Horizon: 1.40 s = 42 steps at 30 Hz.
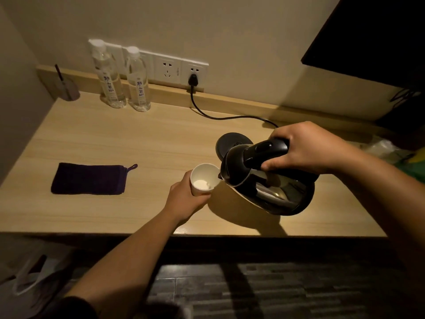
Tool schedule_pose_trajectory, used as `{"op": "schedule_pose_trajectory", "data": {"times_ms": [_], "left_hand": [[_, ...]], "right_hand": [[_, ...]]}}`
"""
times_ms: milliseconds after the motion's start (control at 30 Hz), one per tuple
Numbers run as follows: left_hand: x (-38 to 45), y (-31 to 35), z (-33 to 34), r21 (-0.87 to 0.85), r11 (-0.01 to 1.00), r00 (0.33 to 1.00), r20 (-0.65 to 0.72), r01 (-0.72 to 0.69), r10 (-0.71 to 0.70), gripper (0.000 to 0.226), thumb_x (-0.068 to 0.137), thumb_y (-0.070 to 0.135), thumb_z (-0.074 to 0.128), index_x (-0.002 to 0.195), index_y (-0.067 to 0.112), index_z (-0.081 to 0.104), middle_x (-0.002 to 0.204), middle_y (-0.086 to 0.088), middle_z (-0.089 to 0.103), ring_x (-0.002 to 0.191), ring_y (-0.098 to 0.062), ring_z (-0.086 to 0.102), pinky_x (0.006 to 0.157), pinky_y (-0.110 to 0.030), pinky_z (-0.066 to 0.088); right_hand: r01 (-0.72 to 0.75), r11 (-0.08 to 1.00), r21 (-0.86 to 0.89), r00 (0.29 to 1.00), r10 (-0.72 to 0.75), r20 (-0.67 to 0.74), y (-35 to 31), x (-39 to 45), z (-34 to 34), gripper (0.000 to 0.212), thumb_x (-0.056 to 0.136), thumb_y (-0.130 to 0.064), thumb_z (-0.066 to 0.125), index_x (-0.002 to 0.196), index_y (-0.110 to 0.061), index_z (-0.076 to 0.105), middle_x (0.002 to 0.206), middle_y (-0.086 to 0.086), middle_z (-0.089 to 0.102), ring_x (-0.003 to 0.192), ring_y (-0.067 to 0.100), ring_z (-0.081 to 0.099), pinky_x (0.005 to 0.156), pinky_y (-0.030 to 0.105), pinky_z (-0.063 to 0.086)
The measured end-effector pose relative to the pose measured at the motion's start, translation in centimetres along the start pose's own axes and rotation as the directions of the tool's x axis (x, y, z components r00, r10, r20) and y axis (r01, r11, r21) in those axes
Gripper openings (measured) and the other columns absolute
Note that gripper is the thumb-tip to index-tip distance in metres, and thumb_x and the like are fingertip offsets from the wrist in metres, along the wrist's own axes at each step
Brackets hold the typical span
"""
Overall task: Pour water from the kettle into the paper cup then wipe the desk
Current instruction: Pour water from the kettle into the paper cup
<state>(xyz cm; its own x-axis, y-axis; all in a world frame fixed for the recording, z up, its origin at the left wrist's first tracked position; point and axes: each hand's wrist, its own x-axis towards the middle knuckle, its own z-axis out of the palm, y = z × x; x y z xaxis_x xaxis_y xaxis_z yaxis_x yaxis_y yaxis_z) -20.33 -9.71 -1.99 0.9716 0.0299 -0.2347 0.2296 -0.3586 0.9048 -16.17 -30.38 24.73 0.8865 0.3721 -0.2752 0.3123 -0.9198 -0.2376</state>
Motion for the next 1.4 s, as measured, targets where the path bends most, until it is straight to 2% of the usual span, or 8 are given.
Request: {"op": "schedule_pose_trajectory", "data": {"times_ms": [200,367,667,967,1167,1400], "left_hand": [[0.3,-0.7,0.1,0.013,1.0,1.0,0.009,0.008,-0.009,0.084,0.068,0.037,0.083,0.138,0.037,0.036,0.121,0.003,0.055,0.114,-0.018,0.048,0.086,-0.026,0.043],[0.4,-0.8,0.2,0.016,1.0,1.0,0.009,0.011,-0.011,0.083,0.065,0.042,0.081,0.136,0.041,0.036,0.119,0.006,0.055,0.114,-0.017,0.049,0.085,-0.028,0.047],[0.2,-0.7,0.1,0.021,1.0,1.0,0.012,0.017,-0.018,0.082,0.062,0.047,0.075,0.133,0.048,0.033,0.117,0.006,0.056,0.117,-0.023,0.048,0.093,-0.046,0.051],[0.1,-0.6,0.1,0.005,1.0,1.0,0.002,0.016,-0.016,0.081,0.061,0.047,0.078,0.13,0.048,0.036,0.115,0.007,0.056,0.117,-0.023,0.048,0.093,-0.046,0.051],[0.1,-0.7,0.1,0.003,1.0,1.0,0.004,0.013,-0.013,0.081,0.062,0.045,0.078,0.132,0.046,0.037,0.116,0.005,0.057,0.114,-0.02,0.049,0.092,-0.039,0.051],[0.0,-0.5,0.0,0.011,1.0,1.0,0.003,0.009,-0.009,0.079,0.065,0.042,0.077,0.133,0.043,0.037,0.114,0.006,0.055,0.113,-0.019,0.049,0.09,-0.038,0.051]], "right_hand": [[0.038,0.998,-0.051,0.999,-0.037,0.015,-0.6,0.6,-0.4,0.038,0.07,-0.047,0.073,0.096,-0.021,0.065,0.085,-0.004,0.063,0.075,0.009,0.057,0.062,0.027,0.051],[0.069,0.996,-0.064,0.997,-0.067,0.022,-0.9,1.1,-0.5,0.031,0.07,-0.046,0.074,0.091,-0.025,0.063,0.079,-0.009,0.06,0.072,0.007,0.056,0.055,0.021,0.043],[0.081,0.993,-0.089,0.996,-0.077,0.052,-1.8,1.4,-1.0,0.027,0.071,-0.045,0.074,0.087,-0.031,0.058,0.077,-0.011,0.06,0.069,0.005,0.056,0.053,0.017,0.038],[0.063,0.99,-0.128,0.997,-0.058,0.041,-2.0,1.2,-1.2,0.03,0.07,-0.046,0.075,0.089,-0.027,0.062,0.077,-0.007,0.062,0.068,0.006,0.057,0.052,0.019,0.038],[0.055,0.99,-0.131,0.998,-0.049,0.046,-2.2,1.2,-1.4,0.03,0.07,-0.045,0.076,0.089,-0.026,0.062,0.076,-0.006,0.062,0.068,0.006,0.056,0.052,0.018,0.036],[0.054,0.988,-0.148,0.997,-0.046,0.061,-2.6,1.5,-1.4,0.036,0.071,-0.045,0.075,0.097,-0.023,0.065,0.08,-0.006,0.063,0.071,0.007,0.058,0.055,0.019,0.042]]}}
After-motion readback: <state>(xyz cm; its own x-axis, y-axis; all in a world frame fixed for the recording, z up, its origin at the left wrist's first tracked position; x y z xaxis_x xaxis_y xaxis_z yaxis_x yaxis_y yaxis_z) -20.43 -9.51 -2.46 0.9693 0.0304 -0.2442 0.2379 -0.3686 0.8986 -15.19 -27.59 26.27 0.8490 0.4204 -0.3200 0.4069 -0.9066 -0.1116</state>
